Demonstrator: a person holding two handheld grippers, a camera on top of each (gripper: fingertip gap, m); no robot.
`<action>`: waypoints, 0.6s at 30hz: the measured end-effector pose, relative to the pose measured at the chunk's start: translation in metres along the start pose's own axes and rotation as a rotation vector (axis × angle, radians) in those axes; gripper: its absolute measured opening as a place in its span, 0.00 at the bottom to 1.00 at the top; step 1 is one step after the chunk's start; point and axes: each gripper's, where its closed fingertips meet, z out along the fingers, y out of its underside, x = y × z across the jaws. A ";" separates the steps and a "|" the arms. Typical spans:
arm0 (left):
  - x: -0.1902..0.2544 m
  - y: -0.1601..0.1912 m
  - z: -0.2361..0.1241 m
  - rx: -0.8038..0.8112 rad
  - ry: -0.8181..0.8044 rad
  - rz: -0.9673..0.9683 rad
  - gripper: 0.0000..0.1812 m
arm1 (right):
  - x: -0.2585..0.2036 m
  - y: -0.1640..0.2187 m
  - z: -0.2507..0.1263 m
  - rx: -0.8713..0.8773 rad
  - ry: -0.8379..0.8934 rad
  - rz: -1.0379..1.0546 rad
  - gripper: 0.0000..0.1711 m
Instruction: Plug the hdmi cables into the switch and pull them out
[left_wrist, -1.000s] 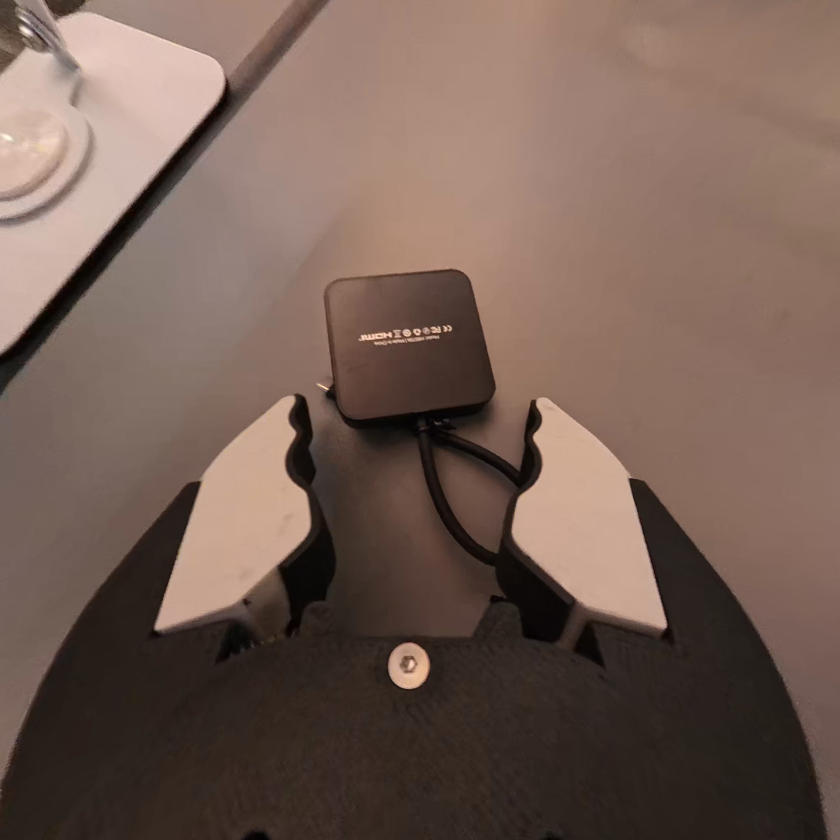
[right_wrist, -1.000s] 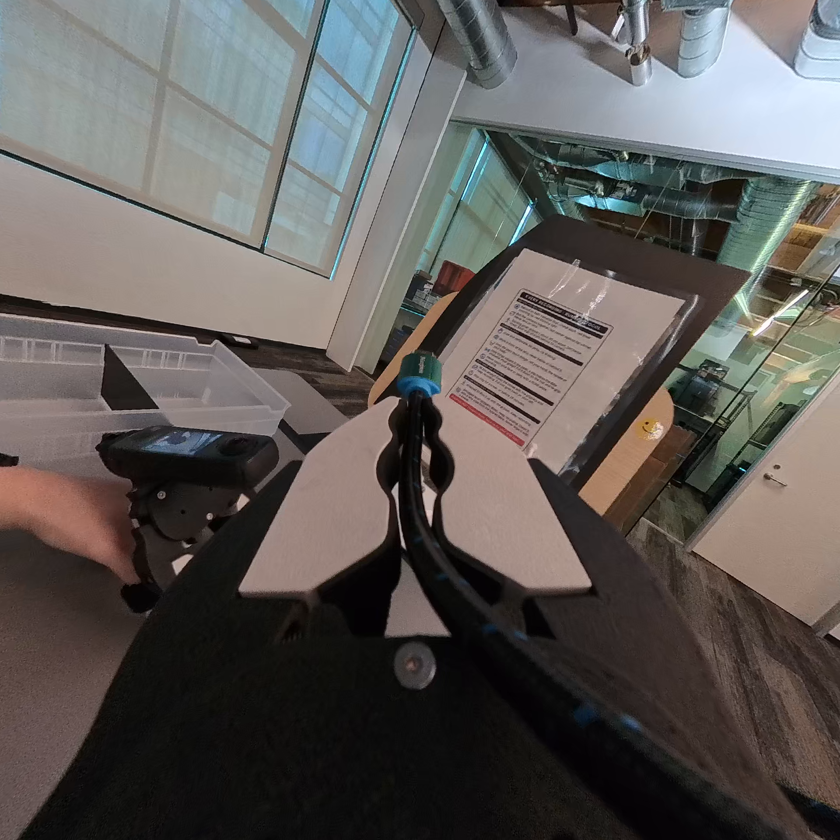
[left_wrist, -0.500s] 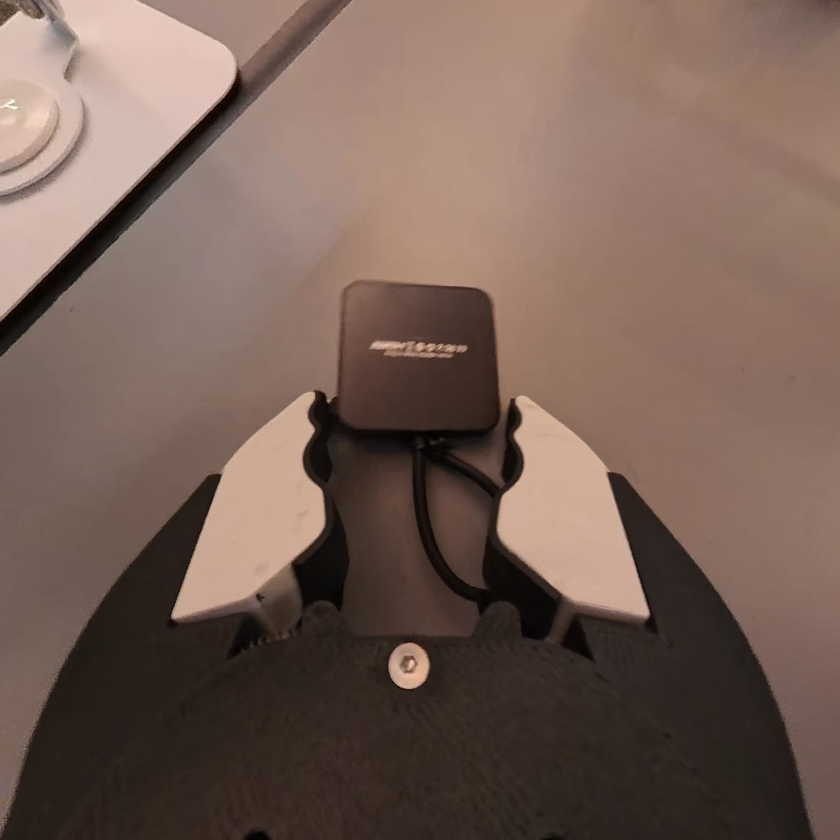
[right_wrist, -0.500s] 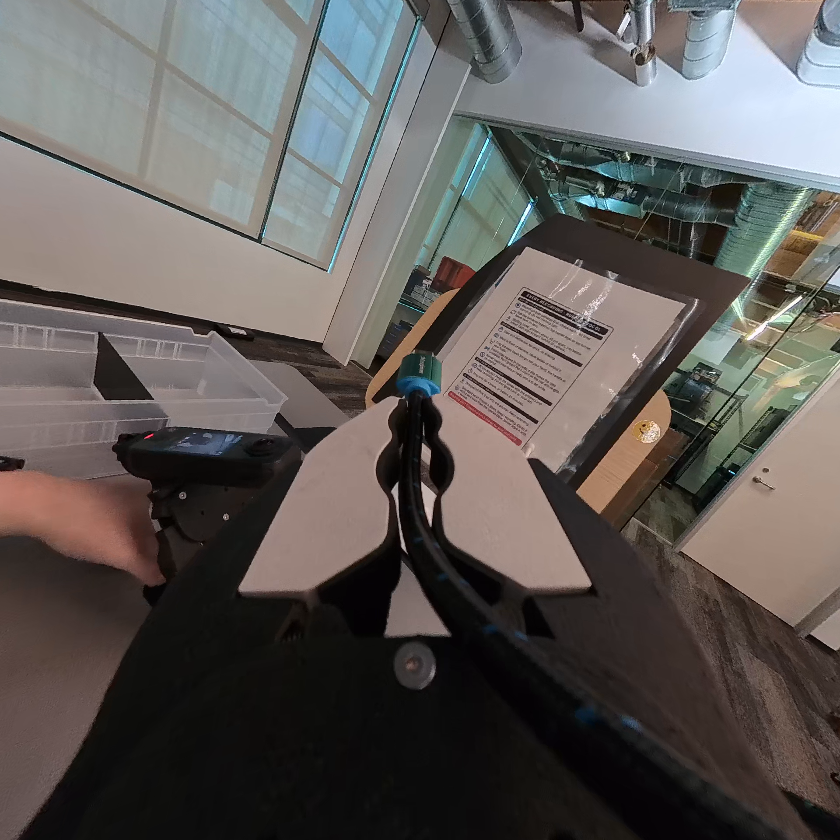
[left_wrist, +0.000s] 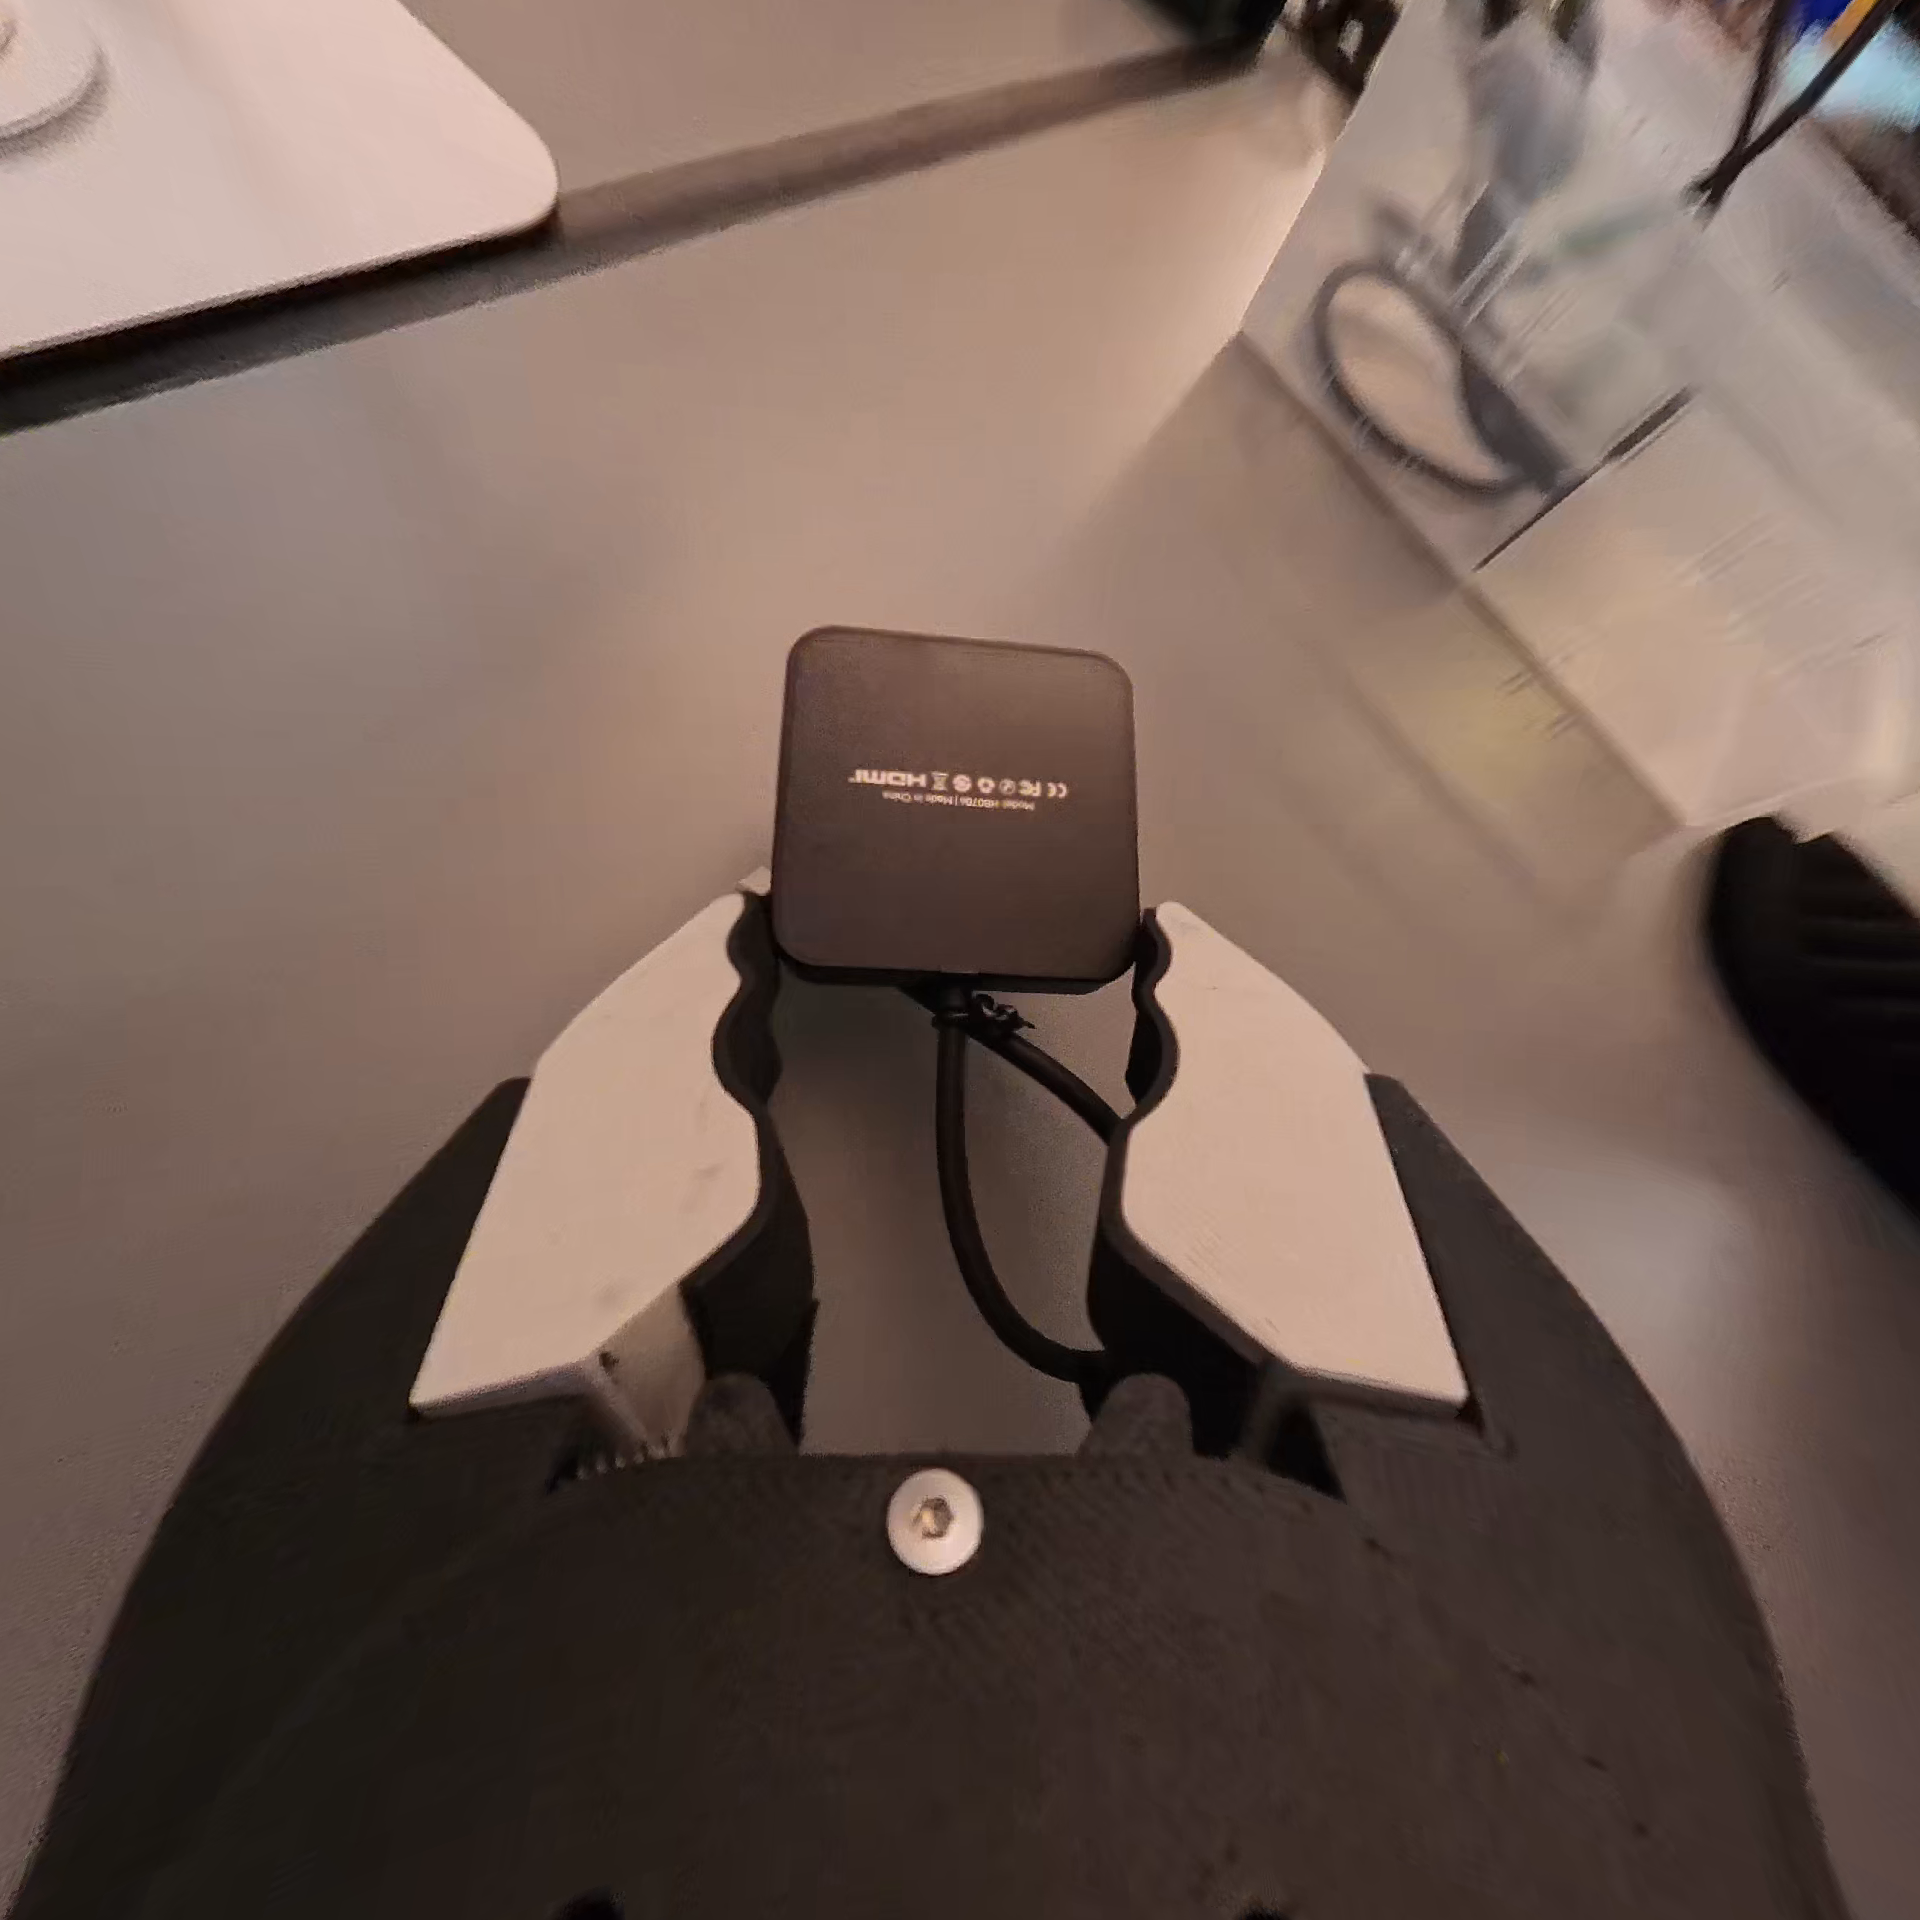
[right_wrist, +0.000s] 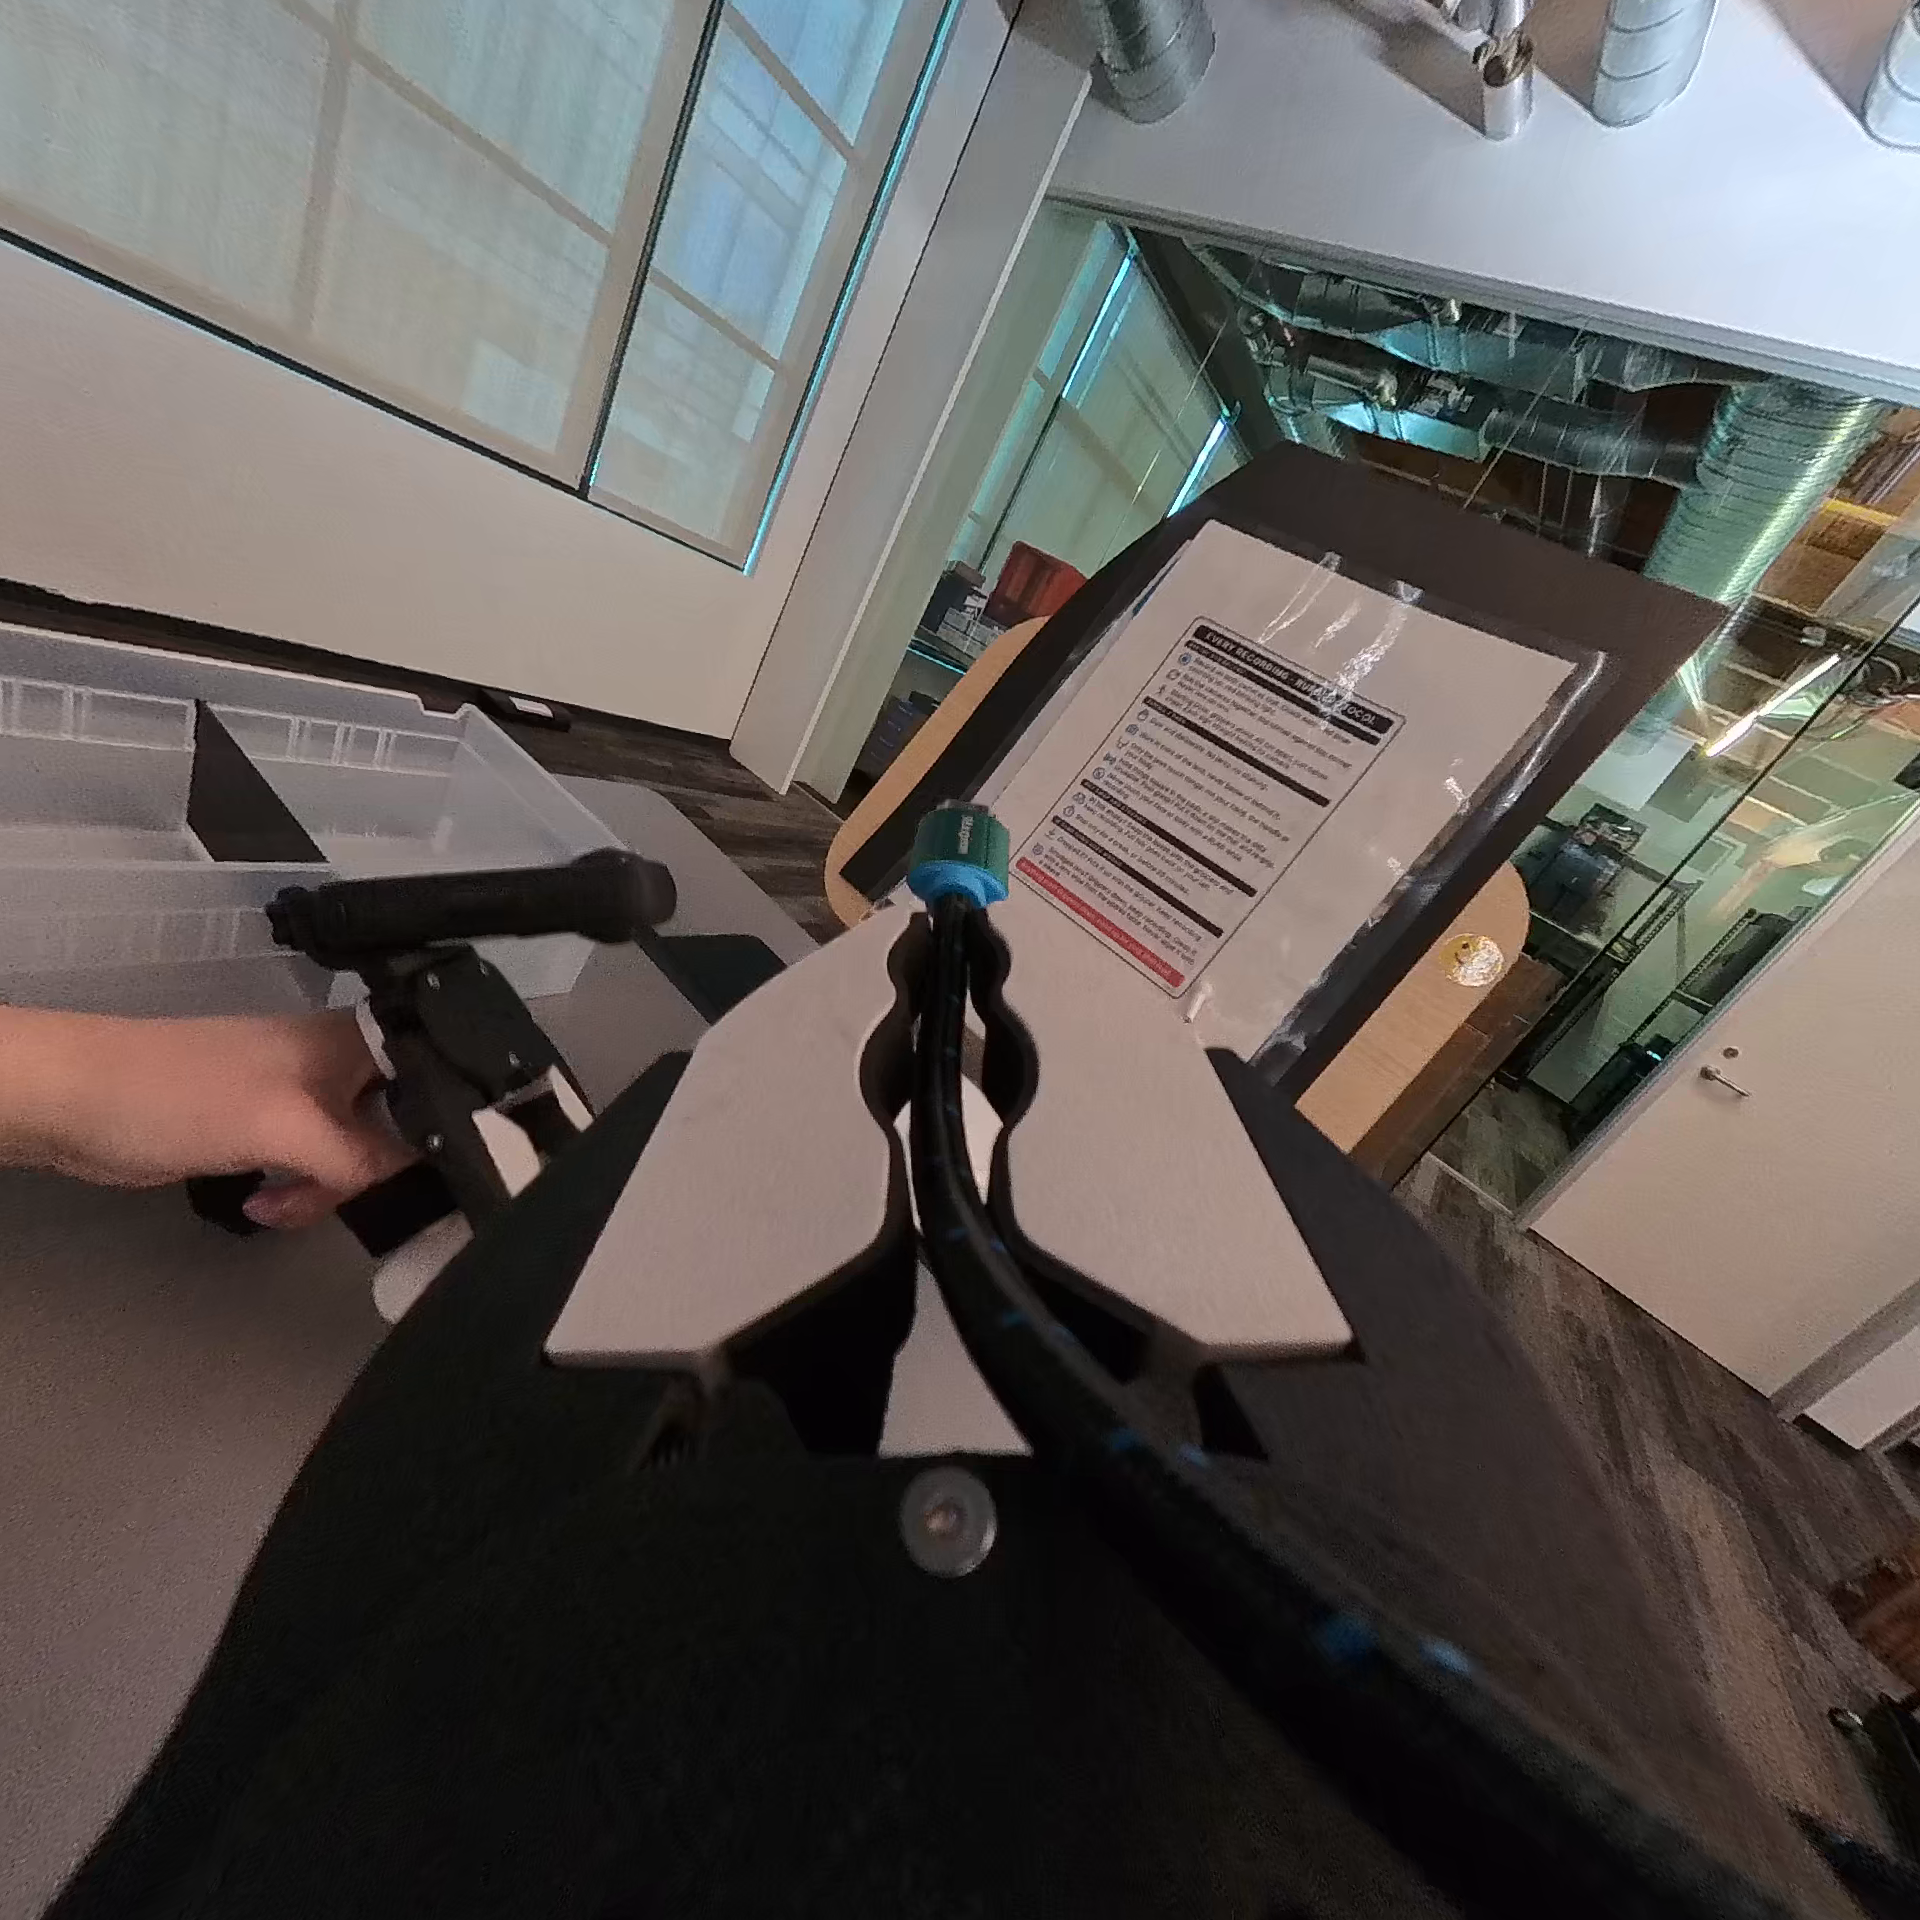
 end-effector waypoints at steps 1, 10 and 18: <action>0.002 -0.005 -0.004 0.038 0.030 -0.042 0.37 | 0.000 0.002 0.001 -0.008 -0.001 -0.007 0.05; -0.015 -0.049 -0.056 0.369 0.021 -0.193 0.37 | -0.017 0.022 0.011 -0.106 -0.072 -0.030 0.05; 0.012 -0.089 -0.102 0.519 -0.057 -0.072 0.37 | -0.028 0.034 0.017 -0.140 -0.114 -0.030 0.05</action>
